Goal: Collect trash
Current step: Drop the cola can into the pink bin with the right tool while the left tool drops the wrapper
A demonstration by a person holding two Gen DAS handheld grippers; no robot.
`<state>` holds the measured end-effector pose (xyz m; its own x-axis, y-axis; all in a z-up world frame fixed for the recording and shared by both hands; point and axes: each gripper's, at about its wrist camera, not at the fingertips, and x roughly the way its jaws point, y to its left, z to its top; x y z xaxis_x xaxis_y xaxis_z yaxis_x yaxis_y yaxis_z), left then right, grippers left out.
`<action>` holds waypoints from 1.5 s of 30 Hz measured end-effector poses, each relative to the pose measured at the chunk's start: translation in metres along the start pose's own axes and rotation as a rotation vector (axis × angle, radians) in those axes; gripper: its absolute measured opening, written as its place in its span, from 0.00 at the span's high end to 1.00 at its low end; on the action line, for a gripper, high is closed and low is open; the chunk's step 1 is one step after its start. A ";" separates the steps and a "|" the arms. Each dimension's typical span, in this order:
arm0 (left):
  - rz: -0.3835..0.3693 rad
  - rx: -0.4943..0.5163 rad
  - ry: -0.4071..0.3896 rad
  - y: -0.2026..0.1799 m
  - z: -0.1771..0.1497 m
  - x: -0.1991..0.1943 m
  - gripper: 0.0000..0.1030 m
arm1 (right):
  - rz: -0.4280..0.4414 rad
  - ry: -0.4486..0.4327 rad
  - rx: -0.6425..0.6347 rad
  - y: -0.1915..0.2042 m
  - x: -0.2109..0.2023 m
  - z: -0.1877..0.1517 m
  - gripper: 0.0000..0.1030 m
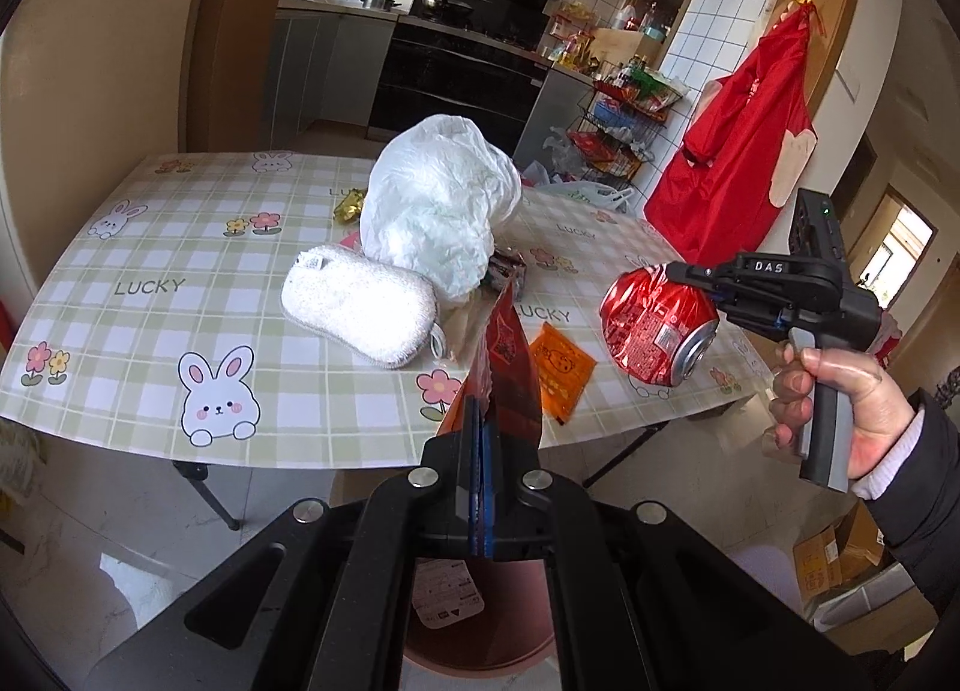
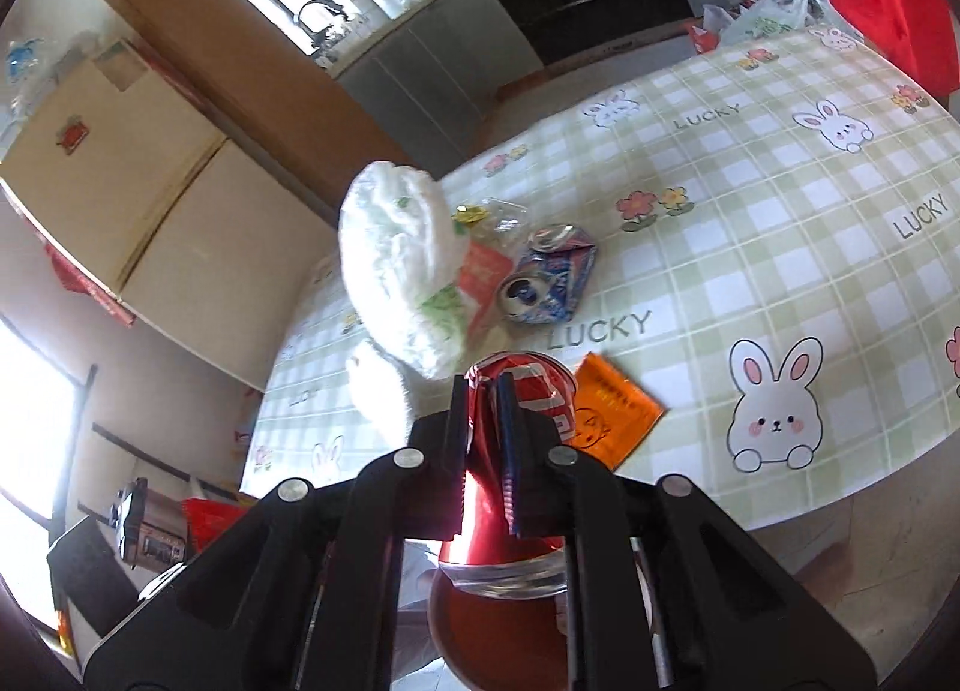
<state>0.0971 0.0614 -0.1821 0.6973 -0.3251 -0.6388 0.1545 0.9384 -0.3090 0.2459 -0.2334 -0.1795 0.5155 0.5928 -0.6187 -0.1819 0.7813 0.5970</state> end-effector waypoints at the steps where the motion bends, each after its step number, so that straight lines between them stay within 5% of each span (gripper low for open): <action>1: -0.004 0.003 0.009 -0.002 -0.003 0.000 0.99 | 0.008 -0.004 -0.012 0.005 -0.005 -0.003 0.87; 13: -0.115 0.039 0.119 -0.020 -0.026 0.019 0.95 | 0.070 -0.021 -0.085 0.044 -0.036 -0.026 0.87; 17: -0.099 0.016 0.096 -0.018 -0.025 0.019 0.50 | 0.081 -0.006 -0.097 0.052 -0.037 -0.034 0.87; 19: -0.072 0.014 0.059 -0.014 -0.021 0.011 0.41 | 0.082 0.001 -0.112 0.056 -0.038 -0.040 0.87; 21: -0.033 0.013 0.021 -0.008 -0.015 0.002 0.21 | 0.074 0.015 -0.137 0.062 -0.036 -0.047 0.87; 25: 0.067 -0.019 -0.049 0.009 -0.004 -0.017 0.06 | 0.076 0.038 -0.163 0.070 -0.031 -0.058 0.87; 33: 0.228 -0.077 -0.124 0.038 0.004 -0.039 0.06 | 0.058 0.093 -0.211 0.080 -0.020 -0.075 0.87; 45: 0.244 -0.117 -0.095 0.050 -0.003 -0.036 0.06 | 0.053 0.152 -0.208 0.082 -0.002 -0.086 0.84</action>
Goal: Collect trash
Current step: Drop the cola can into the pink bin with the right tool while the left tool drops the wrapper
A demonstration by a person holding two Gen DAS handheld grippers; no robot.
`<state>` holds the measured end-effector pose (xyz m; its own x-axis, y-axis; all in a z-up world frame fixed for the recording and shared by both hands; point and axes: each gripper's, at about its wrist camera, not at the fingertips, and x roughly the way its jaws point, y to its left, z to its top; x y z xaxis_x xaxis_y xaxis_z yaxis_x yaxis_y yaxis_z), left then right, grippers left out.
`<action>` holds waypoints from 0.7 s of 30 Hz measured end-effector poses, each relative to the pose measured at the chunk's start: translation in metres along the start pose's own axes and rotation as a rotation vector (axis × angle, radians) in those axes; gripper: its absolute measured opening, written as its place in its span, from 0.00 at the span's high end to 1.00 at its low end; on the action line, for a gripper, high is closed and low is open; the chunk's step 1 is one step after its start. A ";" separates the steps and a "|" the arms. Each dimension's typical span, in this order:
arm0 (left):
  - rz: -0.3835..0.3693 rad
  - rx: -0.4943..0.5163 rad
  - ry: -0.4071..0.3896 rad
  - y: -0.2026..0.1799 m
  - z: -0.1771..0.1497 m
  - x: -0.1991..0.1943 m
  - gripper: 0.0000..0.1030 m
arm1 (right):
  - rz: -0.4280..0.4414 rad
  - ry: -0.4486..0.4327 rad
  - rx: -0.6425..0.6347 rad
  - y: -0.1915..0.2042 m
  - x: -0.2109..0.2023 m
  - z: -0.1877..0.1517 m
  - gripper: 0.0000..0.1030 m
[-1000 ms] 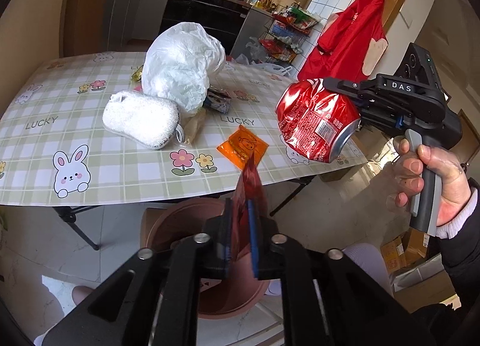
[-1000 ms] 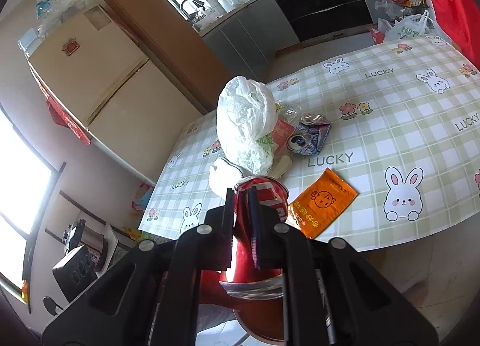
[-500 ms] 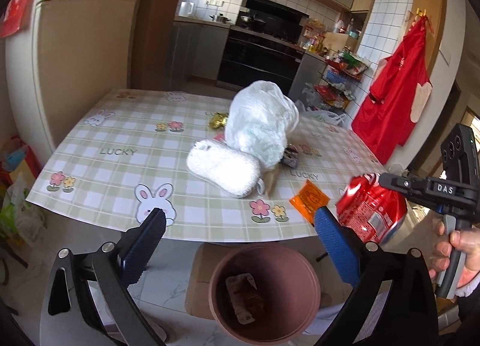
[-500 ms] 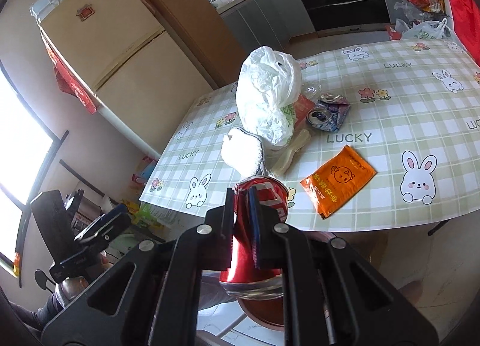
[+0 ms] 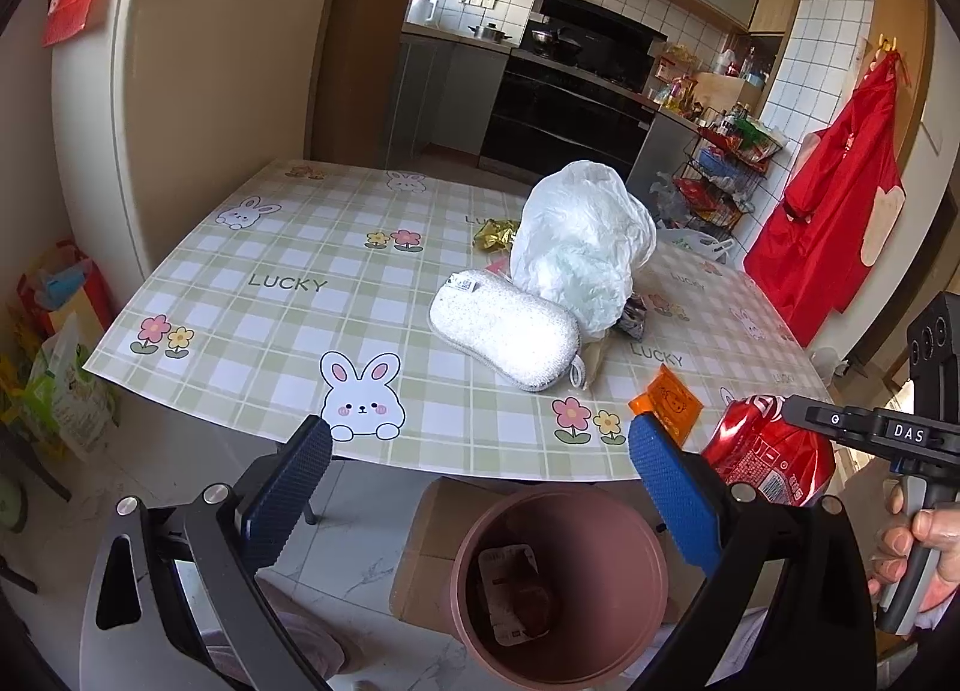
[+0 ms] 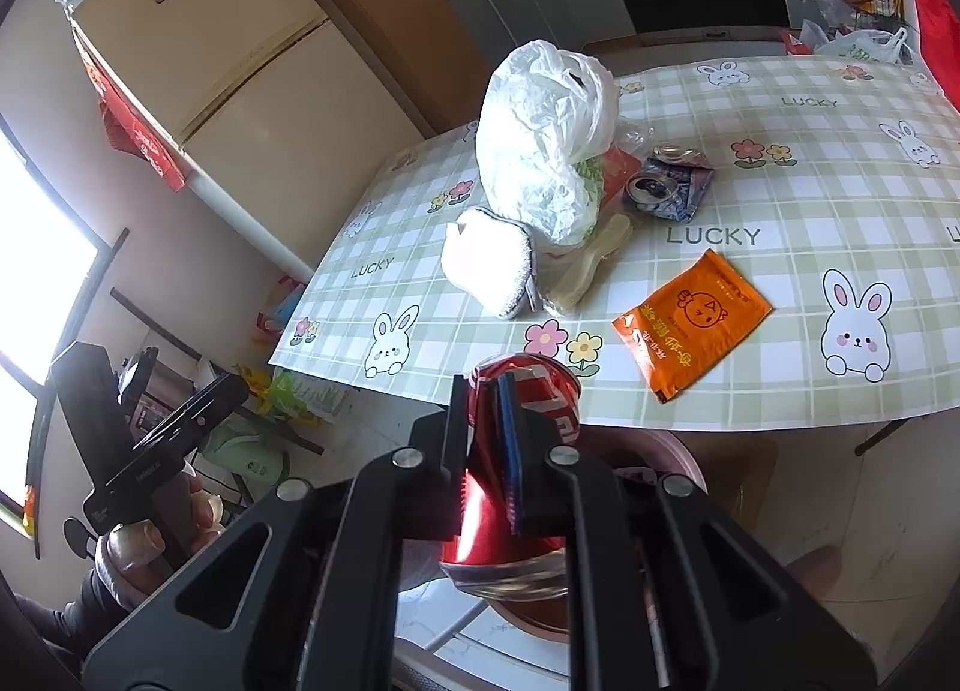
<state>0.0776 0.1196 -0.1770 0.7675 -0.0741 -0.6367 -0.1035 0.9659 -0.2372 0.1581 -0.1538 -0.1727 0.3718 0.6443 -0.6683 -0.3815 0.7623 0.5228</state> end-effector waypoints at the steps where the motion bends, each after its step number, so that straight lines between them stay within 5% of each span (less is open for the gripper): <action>1: 0.000 0.001 0.000 0.000 0.000 0.000 0.06 | -0.001 0.001 -0.001 0.000 0.001 0.000 0.83; 8: -0.001 -0.007 0.008 0.001 -0.001 0.001 0.06 | -0.028 0.007 -0.045 0.009 0.002 0.001 0.64; 10: -0.001 -0.008 0.012 0.001 -0.002 0.002 0.06 | -0.043 0.008 -0.068 0.012 0.002 0.001 0.52; 12: -0.002 -0.007 0.013 0.001 -0.002 0.002 0.06 | -0.077 0.006 -0.098 0.015 0.002 0.001 0.25; 14: -0.003 -0.006 0.016 0.001 -0.002 0.002 0.06 | -0.128 -0.009 -0.128 0.019 0.001 0.001 0.09; 21: 0.001 -0.005 0.027 0.002 -0.003 0.005 0.06 | -0.248 -0.049 -0.109 0.010 -0.004 0.006 0.06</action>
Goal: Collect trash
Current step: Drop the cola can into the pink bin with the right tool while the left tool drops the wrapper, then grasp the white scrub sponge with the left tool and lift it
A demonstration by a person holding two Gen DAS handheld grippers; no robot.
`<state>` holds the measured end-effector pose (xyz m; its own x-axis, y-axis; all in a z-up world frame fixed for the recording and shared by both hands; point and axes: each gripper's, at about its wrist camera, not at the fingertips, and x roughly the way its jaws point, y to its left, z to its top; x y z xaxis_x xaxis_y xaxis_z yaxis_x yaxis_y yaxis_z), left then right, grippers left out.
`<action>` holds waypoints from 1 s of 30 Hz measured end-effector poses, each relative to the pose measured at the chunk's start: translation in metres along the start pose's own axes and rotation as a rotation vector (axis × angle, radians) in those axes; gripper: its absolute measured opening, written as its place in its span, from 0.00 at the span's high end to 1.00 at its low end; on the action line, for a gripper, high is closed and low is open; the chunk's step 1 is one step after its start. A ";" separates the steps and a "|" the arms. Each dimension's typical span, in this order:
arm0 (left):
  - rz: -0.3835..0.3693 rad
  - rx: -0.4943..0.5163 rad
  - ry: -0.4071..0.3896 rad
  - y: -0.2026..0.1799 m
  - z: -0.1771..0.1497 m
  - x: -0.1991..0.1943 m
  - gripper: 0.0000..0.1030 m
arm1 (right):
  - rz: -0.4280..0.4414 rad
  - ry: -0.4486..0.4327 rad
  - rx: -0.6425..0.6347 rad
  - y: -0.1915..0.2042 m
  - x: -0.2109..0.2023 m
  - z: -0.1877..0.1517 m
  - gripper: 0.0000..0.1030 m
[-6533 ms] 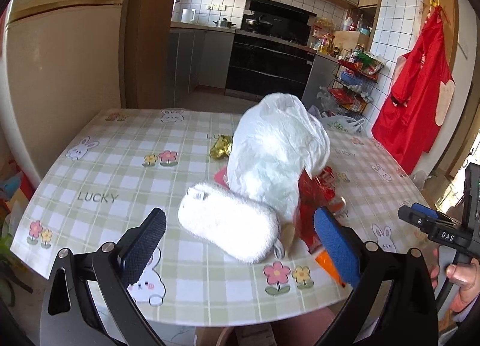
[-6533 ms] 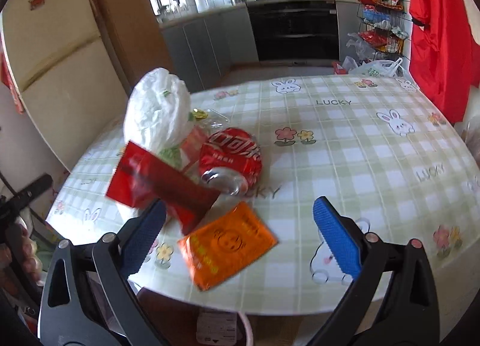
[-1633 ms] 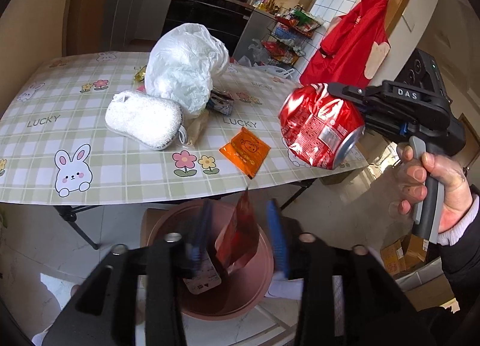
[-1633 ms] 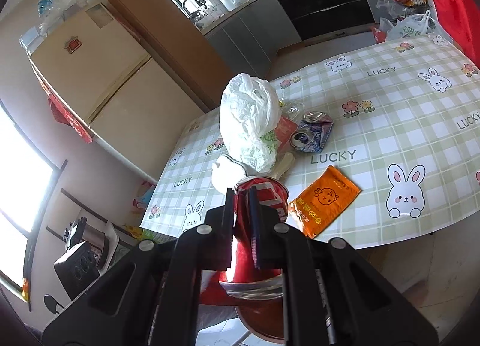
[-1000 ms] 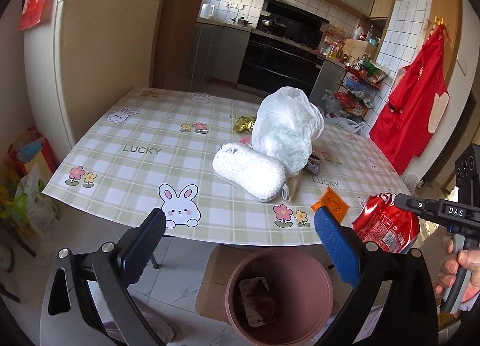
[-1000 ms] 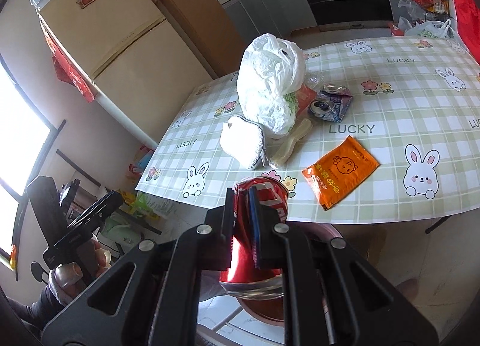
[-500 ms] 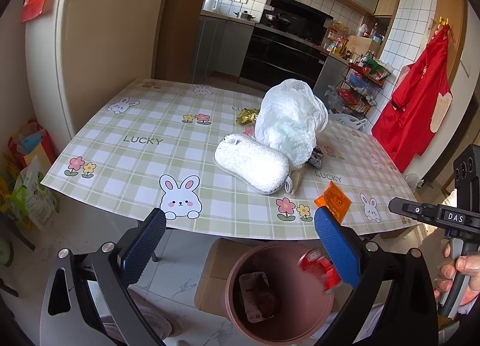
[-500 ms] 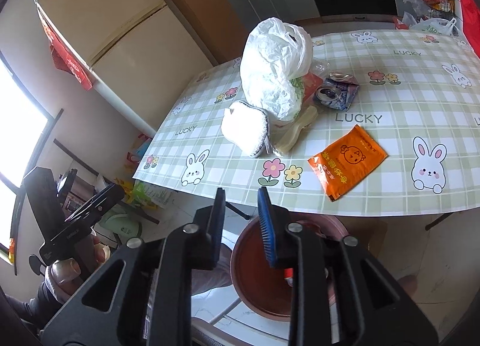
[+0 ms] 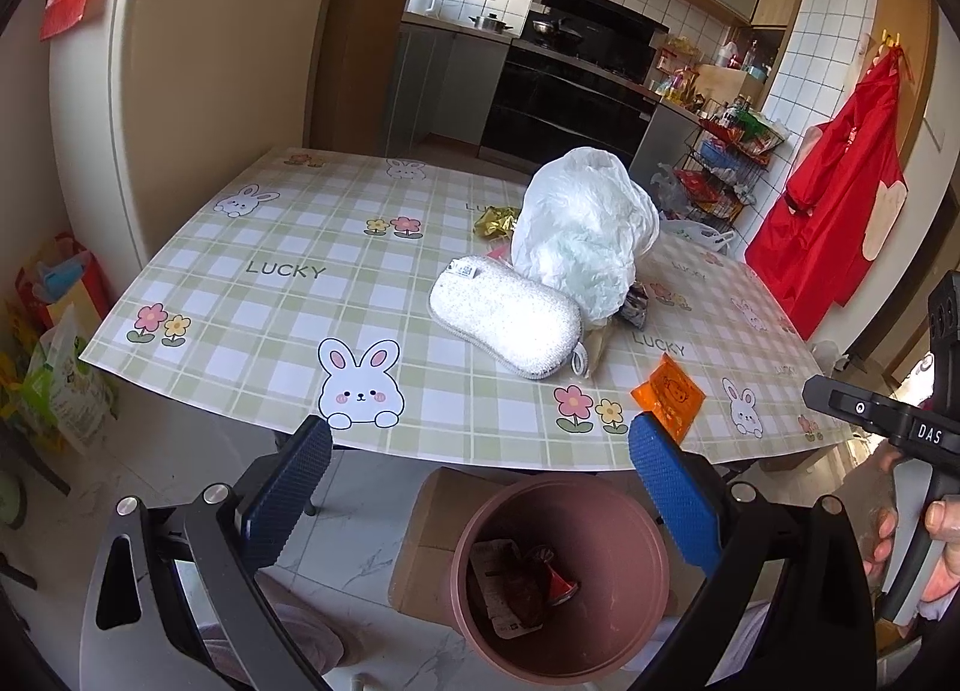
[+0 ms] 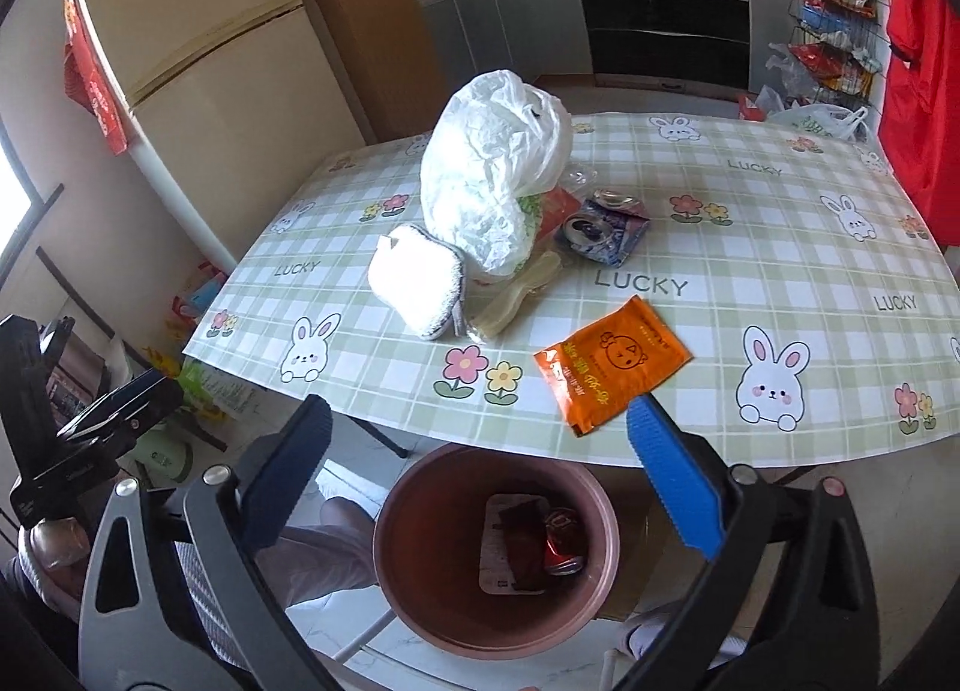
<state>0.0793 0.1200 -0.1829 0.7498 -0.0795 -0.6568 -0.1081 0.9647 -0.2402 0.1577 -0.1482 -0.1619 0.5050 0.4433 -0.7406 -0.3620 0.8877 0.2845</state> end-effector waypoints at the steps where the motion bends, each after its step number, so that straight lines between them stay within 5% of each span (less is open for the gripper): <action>1: 0.001 -0.001 0.002 0.000 -0.001 0.001 0.06 | -0.016 -0.001 0.016 -0.004 0.001 0.000 0.06; 14: 0.000 0.106 0.062 -0.043 0.001 0.055 0.06 | -0.102 0.016 0.151 -0.051 0.017 -0.005 0.06; 30: 0.269 0.307 0.069 -0.108 0.030 0.204 0.06 | -0.202 -0.001 0.161 -0.102 0.045 -0.017 0.06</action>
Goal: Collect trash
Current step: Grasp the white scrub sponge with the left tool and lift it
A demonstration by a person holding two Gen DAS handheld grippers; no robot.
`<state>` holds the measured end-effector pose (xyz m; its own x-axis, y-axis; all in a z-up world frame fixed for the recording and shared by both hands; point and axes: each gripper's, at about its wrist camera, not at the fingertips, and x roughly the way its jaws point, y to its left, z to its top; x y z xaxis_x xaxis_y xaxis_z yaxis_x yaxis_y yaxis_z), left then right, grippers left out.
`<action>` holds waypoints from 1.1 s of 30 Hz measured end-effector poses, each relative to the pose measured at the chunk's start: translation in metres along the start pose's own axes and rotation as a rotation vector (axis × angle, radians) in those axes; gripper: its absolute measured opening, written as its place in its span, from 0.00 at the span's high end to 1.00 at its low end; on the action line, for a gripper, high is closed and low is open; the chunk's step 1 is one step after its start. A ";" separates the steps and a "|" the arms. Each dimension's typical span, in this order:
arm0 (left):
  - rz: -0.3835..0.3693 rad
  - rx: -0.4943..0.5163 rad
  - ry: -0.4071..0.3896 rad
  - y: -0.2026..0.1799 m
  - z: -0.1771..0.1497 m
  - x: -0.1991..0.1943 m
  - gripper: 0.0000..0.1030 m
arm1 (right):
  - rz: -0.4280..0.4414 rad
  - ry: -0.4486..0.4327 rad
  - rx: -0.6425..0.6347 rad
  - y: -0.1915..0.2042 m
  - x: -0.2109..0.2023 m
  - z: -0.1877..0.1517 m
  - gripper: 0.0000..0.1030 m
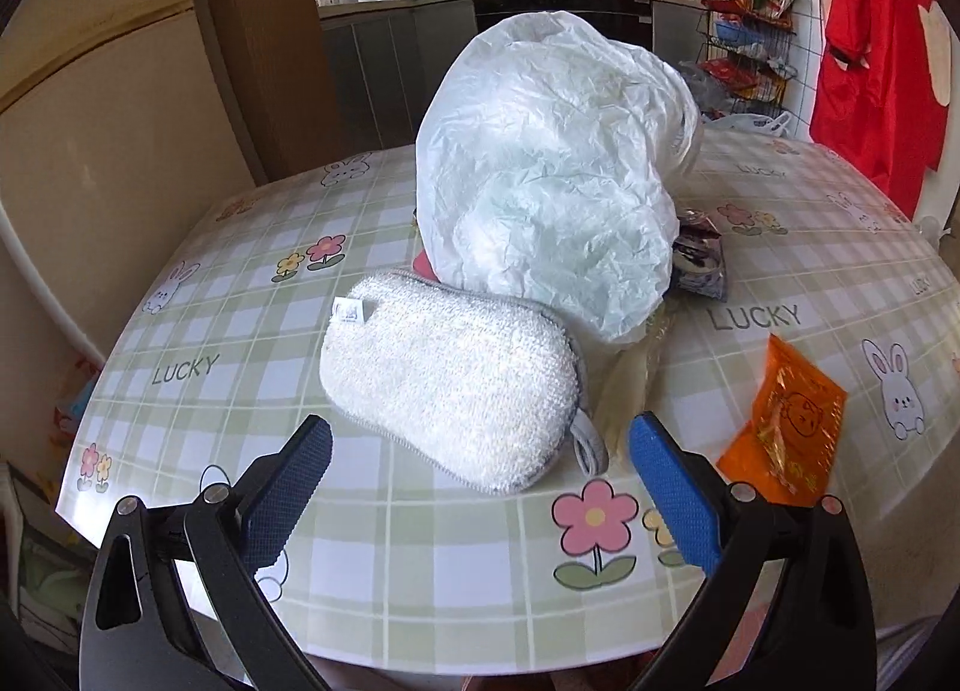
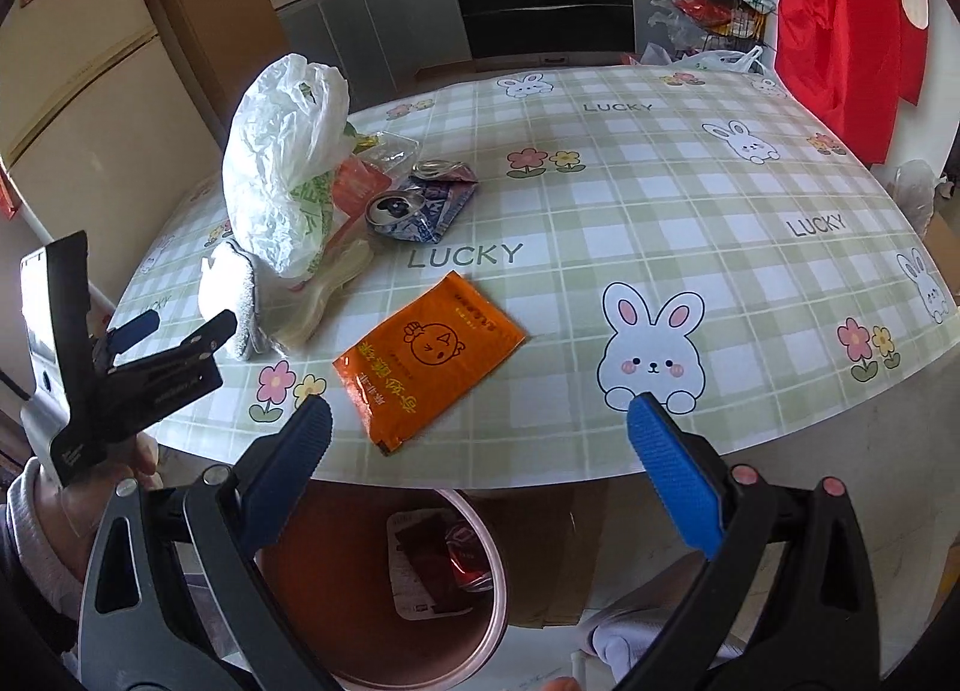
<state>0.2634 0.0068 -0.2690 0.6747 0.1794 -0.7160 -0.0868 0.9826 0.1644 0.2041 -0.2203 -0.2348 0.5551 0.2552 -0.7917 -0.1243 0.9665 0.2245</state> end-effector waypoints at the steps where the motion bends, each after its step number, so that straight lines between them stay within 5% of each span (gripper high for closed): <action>1: 0.045 0.020 -0.005 -0.006 0.004 0.005 0.06 | -0.007 0.008 0.002 -0.002 0.003 0.000 0.06; 7: 0.212 0.154 -0.009 -0.040 0.016 0.031 0.06 | 0.012 0.023 0.051 -0.015 0.016 0.004 0.06; 11: 0.239 0.155 0.043 -0.040 0.015 0.047 0.06 | 0.003 0.025 0.039 -0.017 0.020 0.005 0.06; 13: 0.191 0.148 0.069 -0.033 0.014 0.049 0.27 | -0.010 0.021 0.023 -0.017 0.021 0.005 0.06; 15: 0.129 0.134 0.097 -0.022 0.012 0.046 0.61 | -0.020 0.035 -0.001 -0.015 0.026 0.004 0.06; 27: -0.091 -0.267 -0.016 0.106 -0.021 -0.032 0.74 | 0.040 0.203 0.062 0.004 0.078 0.002 0.06; 33: -0.127 -0.482 0.024 0.145 -0.049 -0.047 0.78 | 0.063 0.208 0.040 0.040 0.099 0.025 0.06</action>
<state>0.1832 0.1435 -0.2446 0.6853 0.0523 -0.7264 -0.3377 0.9065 -0.2533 0.2746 -0.1570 -0.2897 0.3646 0.3193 -0.8747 -0.1187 0.9476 0.2965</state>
